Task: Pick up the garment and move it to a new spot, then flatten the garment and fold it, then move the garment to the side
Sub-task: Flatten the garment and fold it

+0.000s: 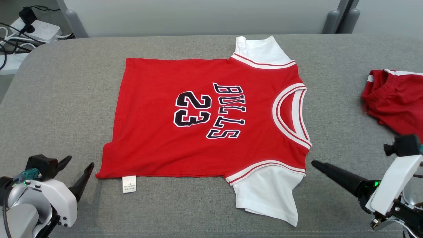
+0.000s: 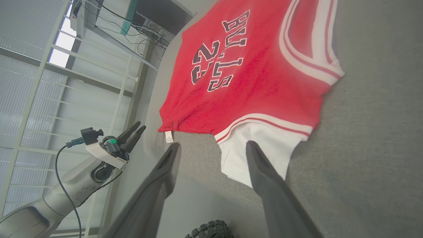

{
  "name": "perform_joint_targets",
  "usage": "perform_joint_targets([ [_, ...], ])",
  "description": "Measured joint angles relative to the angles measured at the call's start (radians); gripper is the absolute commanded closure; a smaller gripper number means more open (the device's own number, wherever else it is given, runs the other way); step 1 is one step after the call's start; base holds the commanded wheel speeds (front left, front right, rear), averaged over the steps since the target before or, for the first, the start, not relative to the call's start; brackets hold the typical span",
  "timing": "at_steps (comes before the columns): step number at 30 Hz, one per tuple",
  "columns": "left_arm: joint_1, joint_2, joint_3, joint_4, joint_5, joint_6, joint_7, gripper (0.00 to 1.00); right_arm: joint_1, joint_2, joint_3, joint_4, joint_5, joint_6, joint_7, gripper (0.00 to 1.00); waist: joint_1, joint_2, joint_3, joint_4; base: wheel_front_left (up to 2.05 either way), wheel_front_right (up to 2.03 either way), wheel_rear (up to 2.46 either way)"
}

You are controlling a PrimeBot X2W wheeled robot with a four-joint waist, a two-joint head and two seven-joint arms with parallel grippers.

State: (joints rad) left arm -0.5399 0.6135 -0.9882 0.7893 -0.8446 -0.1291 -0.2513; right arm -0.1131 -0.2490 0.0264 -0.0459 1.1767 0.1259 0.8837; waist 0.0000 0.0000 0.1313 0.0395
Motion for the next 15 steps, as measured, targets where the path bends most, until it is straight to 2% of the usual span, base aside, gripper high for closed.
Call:
perform_joint_targets([
  [1, 0.000, 0.000, 0.028, -0.009, 0.000, 0.008, 0.000, 0.00, -0.001, 0.001, -0.012, -0.008, -0.020, 0.000, -0.032, 0.00, 0.0000, 0.0000, -0.001, 0.002, 0.00, 0.00, 0.00],
  [2, -0.001, -0.001, 0.078, -0.034, 0.010, 0.029, 0.000, 0.00, -0.007, 0.005, -0.030, -0.009, -0.071, 0.000, -0.116, 0.00, 0.0000, 0.0000, -0.002, 0.007, 0.00, 0.00, 0.00],
  [3, -0.001, -0.001, 0.078, -0.034, 0.010, 0.029, 0.000, 0.00, -0.007, 0.005, -0.030, -0.009, -0.071, 0.000, -0.116, 0.00, 0.0000, 0.0000, -0.002, 0.007, 0.00, 0.00, 0.00],
  [5, 0.001, -0.009, 0.131, -0.068, 0.025, 0.055, 0.000, 0.00, -0.020, 0.017, -0.040, -0.002, -0.128, 0.000, -0.206, 0.00, 0.0000, 0.0000, -0.003, 0.010, 0.00, 0.00, 0.00],
  [10, 0.048, -0.053, 0.279, -0.166, 0.083, 0.130, 0.000, 0.00, -0.066, 0.026, -0.041, 0.034, -0.251, 0.000, -0.446, 0.00, 0.0000, 0.0000, -0.004, 0.013, 0.00, 0.00, 0.00],
  [15, 0.134, -0.109, 0.432, -0.254, 0.164, 0.158, 0.000, 0.00, -0.089, 0.019, -0.011, 0.097, -0.362, 0.000, -0.686, 0.00, 0.0000, 0.0000, -0.006, 0.013, 0.00, 0.00, 0.00],
])
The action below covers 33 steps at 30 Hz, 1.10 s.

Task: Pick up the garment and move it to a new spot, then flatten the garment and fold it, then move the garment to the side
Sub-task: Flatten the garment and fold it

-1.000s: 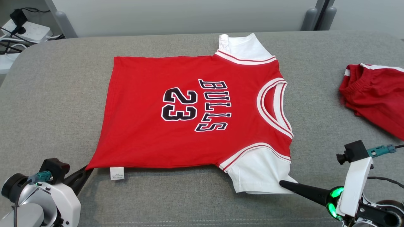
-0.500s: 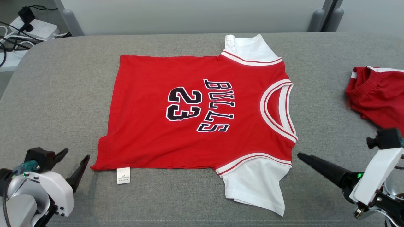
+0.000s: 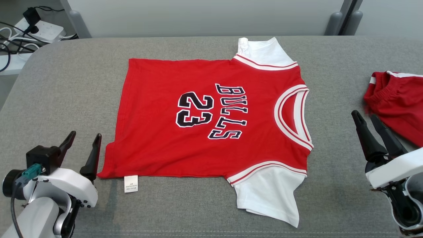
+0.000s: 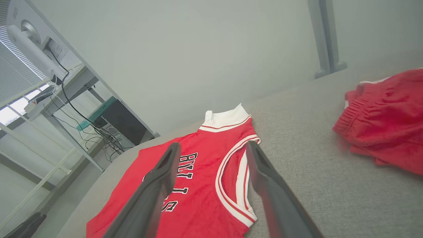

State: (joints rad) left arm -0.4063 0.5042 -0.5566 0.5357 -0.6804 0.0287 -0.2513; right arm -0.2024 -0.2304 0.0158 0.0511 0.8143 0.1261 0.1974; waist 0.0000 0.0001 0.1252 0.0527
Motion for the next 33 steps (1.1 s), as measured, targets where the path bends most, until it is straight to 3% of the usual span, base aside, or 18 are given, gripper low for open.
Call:
perform_joint_targets([
  [8, 0.124, -0.116, 0.221, -0.099, 0.134, 0.017, 0.000, 0.00, -0.017, -0.030, 0.056, 0.136, -0.148, 0.000, -0.292, 0.00, 0.0000, 0.0000, -0.022, -0.005, 0.00, 0.00, 0.00],
  [11, 0.152, -0.151, 0.253, -0.109, 0.184, 0.016, 0.000, 0.00, -0.018, -0.028, 0.067, 0.171, -0.186, 0.000, -0.350, 0.00, 0.0000, 0.0000, -0.034, -0.006, 0.00, 0.00, 0.00],
  [21, 0.246, -0.240, 0.364, -0.123, 0.287, -0.015, 0.000, 0.00, -0.006, -0.008, 0.091, 0.239, -0.295, 0.000, -0.428, 0.00, 0.0000, 0.0000, -0.094, -0.013, 0.00, 0.00, 0.00],
  [33, 0.334, -0.337, 0.485, -0.124, 0.384, -0.056, 0.000, 0.00, 0.081, 0.046, 0.080, 0.243, -0.432, 0.000, -0.445, 0.00, 0.0000, 0.0000, -0.137, -0.021, 0.00, 0.00, 0.00],
])
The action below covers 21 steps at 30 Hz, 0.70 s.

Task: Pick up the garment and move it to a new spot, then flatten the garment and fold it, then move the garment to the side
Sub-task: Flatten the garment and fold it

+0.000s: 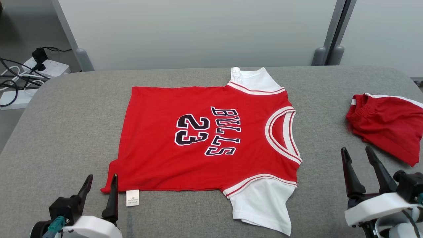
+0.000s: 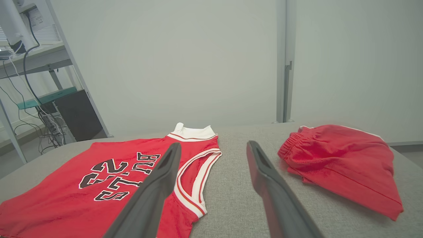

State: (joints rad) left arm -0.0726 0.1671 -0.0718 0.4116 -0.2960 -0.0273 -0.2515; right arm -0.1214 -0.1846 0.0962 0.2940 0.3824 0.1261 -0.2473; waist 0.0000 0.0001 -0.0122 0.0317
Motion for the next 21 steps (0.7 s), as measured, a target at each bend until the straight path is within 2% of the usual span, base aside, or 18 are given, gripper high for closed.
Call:
perform_joint_targets([
  [13, 0.030, -0.065, 0.060, 0.016, 0.101, -0.040, 0.000, 0.00, 0.088, 0.068, -0.058, -0.052, -0.151, 0.000, 0.000, 0.00, 0.0000, 0.0000, -0.003, 0.003, 0.00, 0.00, 0.00],
  [21, 0.030, -0.088, 0.088, 0.024, 0.142, -0.052, 0.000, 0.00, 0.111, 0.089, -0.059, -0.052, -0.175, 0.000, 0.000, 0.00, 0.0000, 0.0000, -0.002, 0.010, 0.00, 0.00, 0.00],
])
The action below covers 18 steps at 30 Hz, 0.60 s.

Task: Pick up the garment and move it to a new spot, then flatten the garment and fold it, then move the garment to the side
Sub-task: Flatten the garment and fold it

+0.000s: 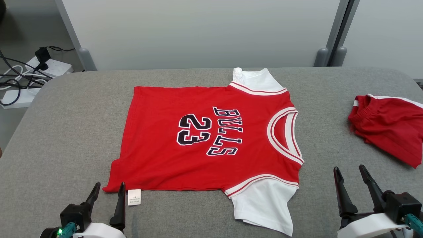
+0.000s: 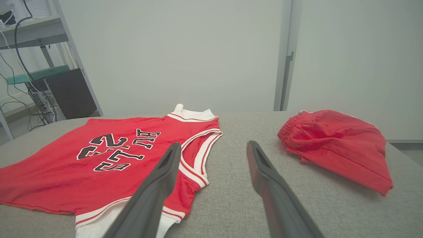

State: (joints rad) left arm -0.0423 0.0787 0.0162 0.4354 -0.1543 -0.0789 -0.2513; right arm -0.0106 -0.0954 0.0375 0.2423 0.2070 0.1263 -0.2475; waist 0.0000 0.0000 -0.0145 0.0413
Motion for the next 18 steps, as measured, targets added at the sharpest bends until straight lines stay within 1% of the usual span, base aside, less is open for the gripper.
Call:
perform_joint_targets([
  [9, 0.000, -0.011, 0.029, 0.000, 0.024, -0.007, 0.000, 0.00, 0.000, 0.000, 0.000, 0.000, -0.023, 0.000, 0.000, 0.00, 0.0000, 0.0000, -0.001, -0.002, 0.00, 0.00, 0.00],
  [18, 0.000, -0.025, 0.034, 0.000, 0.048, -0.010, 0.000, 0.00, 0.000, 0.004, 0.000, 0.000, -0.030, 0.000, 0.000, 0.00, 0.0000, 0.0000, 0.002, -0.004, 0.00, 0.00, 0.00],
])
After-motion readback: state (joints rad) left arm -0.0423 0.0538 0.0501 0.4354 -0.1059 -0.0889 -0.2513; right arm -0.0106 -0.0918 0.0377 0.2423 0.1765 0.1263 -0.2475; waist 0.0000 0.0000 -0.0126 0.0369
